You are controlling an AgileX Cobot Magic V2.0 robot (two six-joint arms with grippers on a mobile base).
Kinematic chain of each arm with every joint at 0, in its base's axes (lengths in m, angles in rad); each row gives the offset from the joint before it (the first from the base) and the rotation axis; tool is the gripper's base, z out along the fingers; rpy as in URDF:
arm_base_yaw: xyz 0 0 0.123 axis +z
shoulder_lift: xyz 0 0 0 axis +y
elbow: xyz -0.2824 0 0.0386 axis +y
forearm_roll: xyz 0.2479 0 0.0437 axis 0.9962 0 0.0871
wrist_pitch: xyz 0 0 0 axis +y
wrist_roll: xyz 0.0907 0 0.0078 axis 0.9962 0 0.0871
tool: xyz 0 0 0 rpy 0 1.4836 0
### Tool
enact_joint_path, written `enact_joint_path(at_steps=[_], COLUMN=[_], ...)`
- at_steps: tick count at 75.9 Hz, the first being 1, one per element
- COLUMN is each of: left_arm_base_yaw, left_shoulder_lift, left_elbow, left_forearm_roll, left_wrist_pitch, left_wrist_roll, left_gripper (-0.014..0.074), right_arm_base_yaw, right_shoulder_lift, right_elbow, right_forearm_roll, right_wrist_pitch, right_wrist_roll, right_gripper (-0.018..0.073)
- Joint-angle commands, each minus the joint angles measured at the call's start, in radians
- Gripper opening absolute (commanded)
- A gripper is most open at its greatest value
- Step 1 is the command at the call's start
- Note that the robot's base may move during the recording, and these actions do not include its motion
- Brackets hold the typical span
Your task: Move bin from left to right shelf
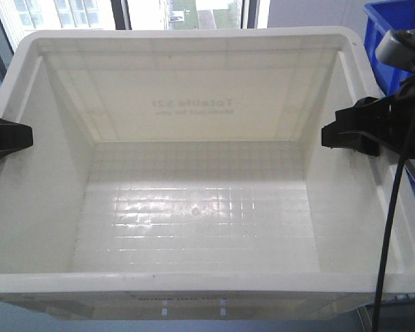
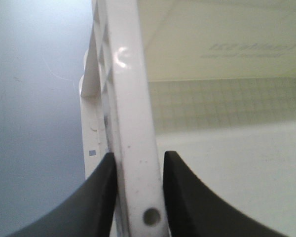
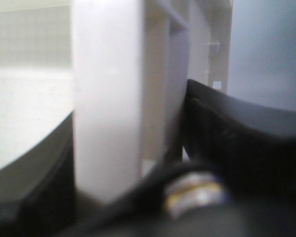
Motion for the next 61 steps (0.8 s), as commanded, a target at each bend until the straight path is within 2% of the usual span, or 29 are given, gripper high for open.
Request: enact_joint_path(at_steps=[1, 61], left_arm_base_yaw=[-0.008, -0.008], left_shoulder_lift=[-0.029, -0.029], left_elbow=[-0.044, -0.044], left_forearm_roll=[-0.075, -0.075], left_wrist_pitch=[-0.129, -0.130], left_wrist_roll=[0.016, 0.016], left_gripper=[-0.0006, -0.0006], right_arm_base_yaw=[0.003, 0.003], right_shoulder_lift=[-0.033, -0.033], right_elbow=[-0.044, -0.044], right_forearm_roll=[0.112, 0.112], right_wrist_pitch=[-0.076, -0.076], right_wrist_roll=[-0.026, -0.026], right_gripper=[-0.0006, -0.0006])
